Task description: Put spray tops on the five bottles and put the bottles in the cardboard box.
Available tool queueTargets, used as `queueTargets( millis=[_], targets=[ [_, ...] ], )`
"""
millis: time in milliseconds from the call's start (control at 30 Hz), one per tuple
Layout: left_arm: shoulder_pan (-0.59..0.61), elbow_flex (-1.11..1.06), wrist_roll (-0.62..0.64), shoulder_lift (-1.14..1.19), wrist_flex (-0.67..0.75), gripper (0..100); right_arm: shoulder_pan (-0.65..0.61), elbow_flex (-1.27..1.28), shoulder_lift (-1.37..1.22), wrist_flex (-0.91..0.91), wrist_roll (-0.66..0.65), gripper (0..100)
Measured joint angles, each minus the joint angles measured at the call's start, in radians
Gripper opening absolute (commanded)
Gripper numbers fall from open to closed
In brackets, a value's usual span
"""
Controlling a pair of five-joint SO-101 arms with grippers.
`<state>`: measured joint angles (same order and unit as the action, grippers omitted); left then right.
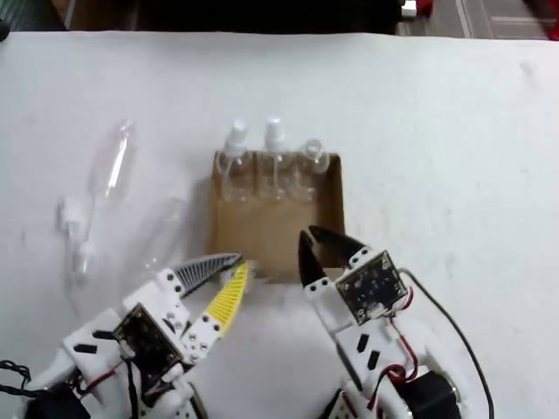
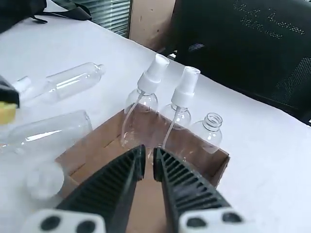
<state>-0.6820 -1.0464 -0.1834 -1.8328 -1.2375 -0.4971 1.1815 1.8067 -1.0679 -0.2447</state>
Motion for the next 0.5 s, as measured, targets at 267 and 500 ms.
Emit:
queueTargets(
  millis=[267,500],
  targets=[
    [0.000,0.000,0.000,0.000,0.000,2,0.164,-0.121,0.000,-0.057,0.017,1.6],
    [-0.048,-0.015,0.000,0.000,0.000,3,0.178,-0.127,0.000,-0.058,0.038,1.6]
  ],
)
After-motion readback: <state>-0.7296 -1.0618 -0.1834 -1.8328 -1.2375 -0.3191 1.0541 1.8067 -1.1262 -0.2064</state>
